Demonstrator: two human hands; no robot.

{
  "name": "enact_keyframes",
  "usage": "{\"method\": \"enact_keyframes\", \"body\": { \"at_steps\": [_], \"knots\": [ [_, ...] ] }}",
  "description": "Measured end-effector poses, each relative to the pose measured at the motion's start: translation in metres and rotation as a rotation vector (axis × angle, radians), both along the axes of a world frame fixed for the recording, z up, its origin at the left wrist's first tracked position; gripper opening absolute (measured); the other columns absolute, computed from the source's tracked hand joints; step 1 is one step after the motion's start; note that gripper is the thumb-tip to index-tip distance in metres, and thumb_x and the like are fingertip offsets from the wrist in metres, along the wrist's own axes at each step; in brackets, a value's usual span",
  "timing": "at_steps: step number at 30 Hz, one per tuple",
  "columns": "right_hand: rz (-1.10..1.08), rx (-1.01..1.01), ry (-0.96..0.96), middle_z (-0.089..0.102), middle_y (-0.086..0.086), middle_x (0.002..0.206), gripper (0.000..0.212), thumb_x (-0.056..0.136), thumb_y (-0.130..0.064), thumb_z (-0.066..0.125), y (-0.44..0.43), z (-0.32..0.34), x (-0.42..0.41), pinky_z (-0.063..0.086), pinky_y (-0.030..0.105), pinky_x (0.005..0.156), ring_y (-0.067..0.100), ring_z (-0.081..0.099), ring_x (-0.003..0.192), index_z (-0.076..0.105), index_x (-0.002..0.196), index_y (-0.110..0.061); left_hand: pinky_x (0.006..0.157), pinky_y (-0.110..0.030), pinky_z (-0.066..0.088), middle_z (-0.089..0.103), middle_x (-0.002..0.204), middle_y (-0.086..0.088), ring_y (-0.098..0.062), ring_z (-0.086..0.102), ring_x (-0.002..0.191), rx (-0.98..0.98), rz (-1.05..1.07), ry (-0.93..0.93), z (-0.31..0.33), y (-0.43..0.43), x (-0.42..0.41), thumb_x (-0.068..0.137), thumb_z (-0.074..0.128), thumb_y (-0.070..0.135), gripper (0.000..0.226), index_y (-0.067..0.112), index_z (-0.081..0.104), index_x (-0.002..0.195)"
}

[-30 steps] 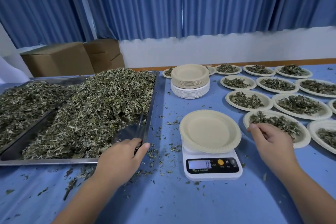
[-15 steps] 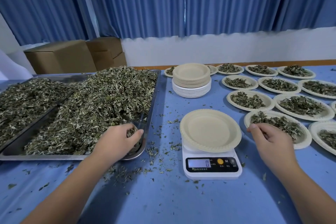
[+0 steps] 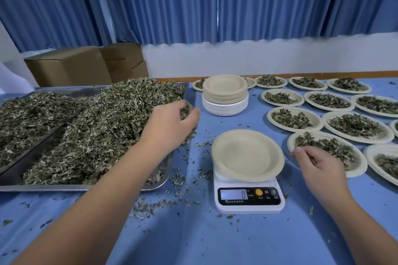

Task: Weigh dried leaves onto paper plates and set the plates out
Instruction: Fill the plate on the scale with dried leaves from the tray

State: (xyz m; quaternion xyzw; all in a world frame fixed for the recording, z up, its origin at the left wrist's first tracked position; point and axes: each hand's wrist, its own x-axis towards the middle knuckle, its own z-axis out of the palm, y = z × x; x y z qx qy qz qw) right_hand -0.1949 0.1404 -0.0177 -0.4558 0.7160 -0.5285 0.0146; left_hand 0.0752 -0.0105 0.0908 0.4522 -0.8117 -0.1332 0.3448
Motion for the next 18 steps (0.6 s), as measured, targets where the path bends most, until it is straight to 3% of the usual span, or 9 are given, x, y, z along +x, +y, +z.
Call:
{"method": "enact_keyframes", "body": {
  "at_steps": [2,7,13,18],
  "knots": [
    [0.001,0.002,-0.002,0.060,-0.018,0.064,0.027,0.096,-0.020,0.053,0.000,0.001,0.001,0.033,0.027,0.053,0.000,0.053,0.061,0.068,0.074,-0.018,0.053,-0.029,0.053,0.064,0.060,0.009,-0.005,0.060,0.053,-0.026,-0.081,0.043,0.004,0.008,-0.022,0.091,0.054,0.048,0.028,0.025,0.065,0.079],
    [-0.008,0.021,-0.015,0.058,-0.022,0.059,0.027,0.097,-0.020,0.053,-0.001,0.001,0.001,0.029,0.025,0.052,-0.003,0.051,0.056,0.069,0.075,-0.016,0.053,-0.030,0.045,0.058,0.061,0.007,-0.013,0.056,0.061,-0.046,-0.197,0.023,-0.006,0.019,-0.072,0.093,0.051,0.050,0.031,0.022,0.063,0.084],
    [-0.009,0.012,-0.025,0.058,-0.024,0.060,0.025,0.096,-0.020,0.054,0.000,0.000,-0.002,0.031,0.024,0.053,-0.004,0.052,0.059,0.070,0.076,-0.018,0.075,-0.036,0.049,0.060,0.101,0.004,-0.019,0.057,0.095,-0.037,-0.334,-0.204,-0.035,0.023,-0.100,0.095,0.045,0.055,0.035,0.026,0.059,0.109],
    [0.005,0.007,-0.032,0.059,-0.017,0.062,0.025,0.096,-0.020,0.055,-0.001,0.001,-0.002,0.034,0.024,0.055,-0.001,0.053,0.060,0.070,0.076,-0.017,0.104,-0.043,0.035,0.050,0.138,0.003,-0.021,0.043,0.128,-0.050,-0.472,-0.445,-0.052,0.023,-0.100,0.091,0.038,0.066,0.064,0.030,0.039,0.144]
  ]
}}
